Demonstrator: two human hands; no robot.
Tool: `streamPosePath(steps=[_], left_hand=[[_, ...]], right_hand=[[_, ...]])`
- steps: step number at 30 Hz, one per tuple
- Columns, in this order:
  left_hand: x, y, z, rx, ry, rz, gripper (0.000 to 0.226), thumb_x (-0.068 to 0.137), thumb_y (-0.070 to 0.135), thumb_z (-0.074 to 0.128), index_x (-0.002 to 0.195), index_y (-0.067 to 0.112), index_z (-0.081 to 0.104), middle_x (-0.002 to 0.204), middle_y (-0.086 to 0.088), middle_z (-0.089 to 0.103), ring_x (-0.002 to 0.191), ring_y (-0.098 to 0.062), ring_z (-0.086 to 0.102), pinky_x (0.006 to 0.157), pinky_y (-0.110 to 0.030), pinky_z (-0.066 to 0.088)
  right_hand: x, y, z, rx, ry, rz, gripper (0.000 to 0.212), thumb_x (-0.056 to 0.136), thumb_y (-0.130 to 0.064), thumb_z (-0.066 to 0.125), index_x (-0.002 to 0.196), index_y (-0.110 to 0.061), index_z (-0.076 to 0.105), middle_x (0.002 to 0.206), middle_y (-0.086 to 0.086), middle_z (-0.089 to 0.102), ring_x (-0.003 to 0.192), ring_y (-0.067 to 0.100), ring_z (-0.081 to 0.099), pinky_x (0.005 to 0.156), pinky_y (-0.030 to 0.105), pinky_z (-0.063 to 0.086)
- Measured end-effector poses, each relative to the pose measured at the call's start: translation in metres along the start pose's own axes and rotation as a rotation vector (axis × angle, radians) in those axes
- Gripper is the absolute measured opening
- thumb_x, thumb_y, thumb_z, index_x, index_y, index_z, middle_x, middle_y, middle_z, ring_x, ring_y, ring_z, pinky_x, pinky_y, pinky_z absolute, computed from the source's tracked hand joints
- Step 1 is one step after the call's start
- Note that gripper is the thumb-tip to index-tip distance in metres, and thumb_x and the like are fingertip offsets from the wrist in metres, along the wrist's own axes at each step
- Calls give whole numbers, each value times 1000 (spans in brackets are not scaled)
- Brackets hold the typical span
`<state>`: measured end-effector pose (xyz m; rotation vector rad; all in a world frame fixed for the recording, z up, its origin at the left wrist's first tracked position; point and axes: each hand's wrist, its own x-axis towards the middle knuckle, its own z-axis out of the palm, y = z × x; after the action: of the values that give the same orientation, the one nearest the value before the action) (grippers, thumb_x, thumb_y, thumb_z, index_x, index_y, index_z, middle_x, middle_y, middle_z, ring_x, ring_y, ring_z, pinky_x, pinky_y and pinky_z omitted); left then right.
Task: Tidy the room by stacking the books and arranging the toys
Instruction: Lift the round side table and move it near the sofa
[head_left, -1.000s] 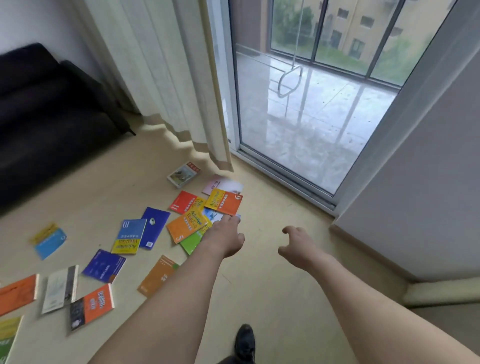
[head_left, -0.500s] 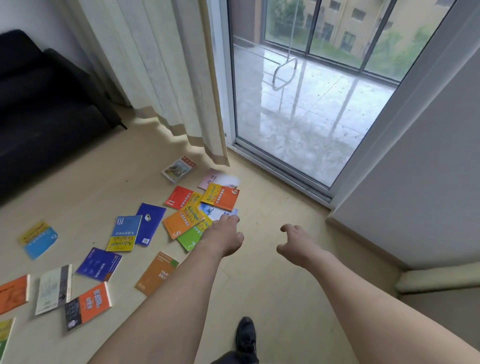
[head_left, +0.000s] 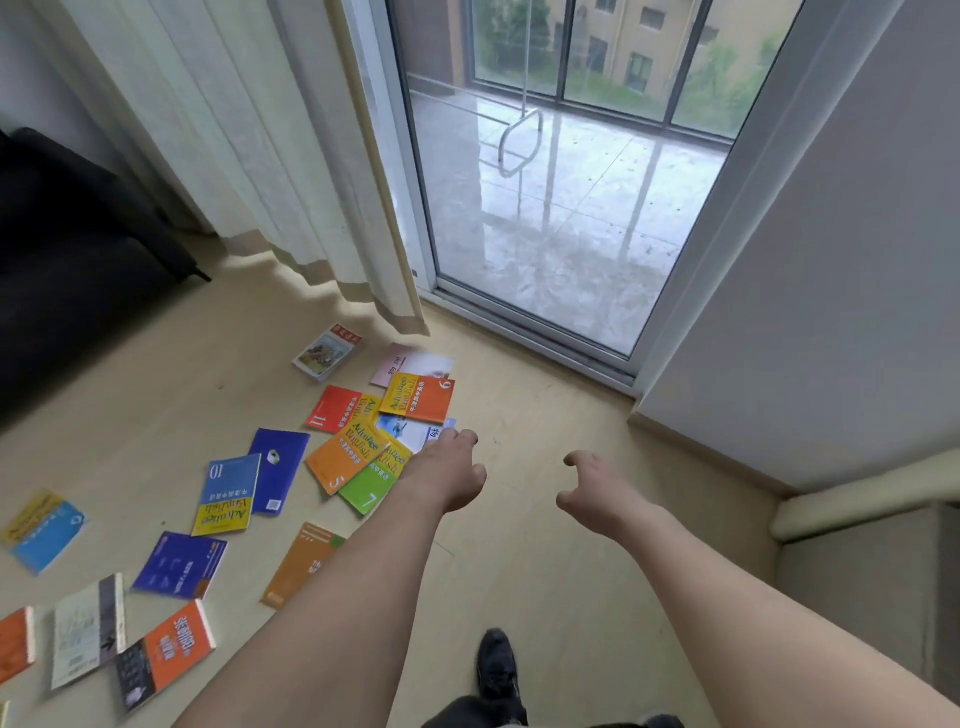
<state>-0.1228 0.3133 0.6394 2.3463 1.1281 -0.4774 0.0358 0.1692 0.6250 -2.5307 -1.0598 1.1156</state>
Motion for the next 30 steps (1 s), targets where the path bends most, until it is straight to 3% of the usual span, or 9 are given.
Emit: streamPosePath(steps=[18,30], left_hand=[[-29,178,87,206,-144,279,51,98,31,44,148,19,40,150,-5,41,130,-29,47,105,-43,43],[-48,218,128,297,-209,488,48,99,30,44,146,18,42,147,-4,43,125,-27,51,100,-38,46]], right_hand=[[-113,181,1,275,52,348,60,87,-23,51,144,-14,38,146,12,36,131,31,43,107,36,38],[-175,229,29,475,167,524,61,85,-28,53,144,-18,38,147,8,35,130,29,43,106,40,40]])
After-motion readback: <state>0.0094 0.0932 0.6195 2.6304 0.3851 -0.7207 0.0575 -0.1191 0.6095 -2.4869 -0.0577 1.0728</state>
